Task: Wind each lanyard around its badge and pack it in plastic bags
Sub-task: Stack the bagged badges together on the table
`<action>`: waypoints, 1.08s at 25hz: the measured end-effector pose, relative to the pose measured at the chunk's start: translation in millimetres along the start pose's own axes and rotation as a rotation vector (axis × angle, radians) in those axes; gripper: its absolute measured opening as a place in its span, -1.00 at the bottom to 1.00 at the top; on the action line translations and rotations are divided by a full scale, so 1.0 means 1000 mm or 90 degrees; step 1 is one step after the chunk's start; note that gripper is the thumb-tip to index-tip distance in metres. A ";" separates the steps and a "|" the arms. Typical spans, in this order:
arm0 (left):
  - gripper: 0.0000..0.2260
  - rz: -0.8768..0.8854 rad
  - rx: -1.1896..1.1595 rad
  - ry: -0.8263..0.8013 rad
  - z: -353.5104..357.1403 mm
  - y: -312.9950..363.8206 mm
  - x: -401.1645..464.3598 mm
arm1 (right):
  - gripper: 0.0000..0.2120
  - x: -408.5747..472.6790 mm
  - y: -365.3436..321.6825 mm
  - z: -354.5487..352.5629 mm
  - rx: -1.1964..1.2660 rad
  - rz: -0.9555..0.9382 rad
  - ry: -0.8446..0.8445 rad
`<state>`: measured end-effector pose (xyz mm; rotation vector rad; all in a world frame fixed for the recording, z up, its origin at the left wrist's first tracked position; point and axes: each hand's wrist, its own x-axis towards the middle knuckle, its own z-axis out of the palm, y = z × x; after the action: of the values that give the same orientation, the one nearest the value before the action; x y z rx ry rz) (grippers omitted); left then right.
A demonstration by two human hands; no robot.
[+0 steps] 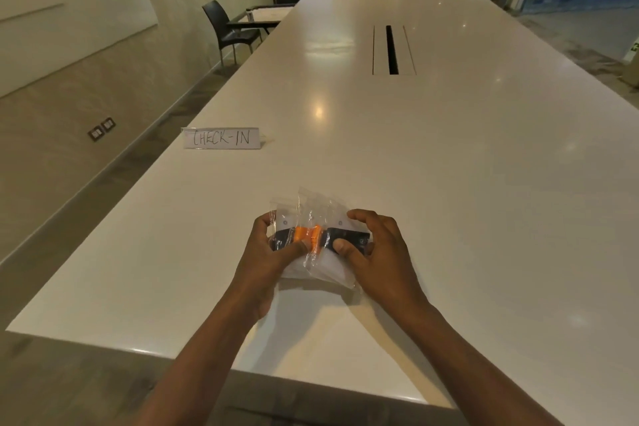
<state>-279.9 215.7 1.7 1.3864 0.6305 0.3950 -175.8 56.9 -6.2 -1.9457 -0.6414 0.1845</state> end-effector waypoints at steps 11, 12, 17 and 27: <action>-0.62 0.061 0.001 0.066 -0.131 0.012 0.074 | -0.55 0.075 -0.064 0.126 0.073 0.001 -0.009; -0.62 0.058 0.004 0.073 -0.145 0.011 0.083 | -0.55 0.082 -0.068 0.143 0.075 0.002 -0.009; -0.64 0.040 0.012 0.066 -0.206 0.007 0.125 | -0.57 0.112 -0.082 0.214 0.068 -0.008 0.003; -0.31 0.159 0.171 0.046 -0.245 0.011 0.196 | -0.64 0.157 -0.082 0.265 0.012 -0.017 0.097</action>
<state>-279.8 527.2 -37.8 1.7221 0.5860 0.5778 -178.4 374.4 -31.8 -1.9113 -0.5623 0.0251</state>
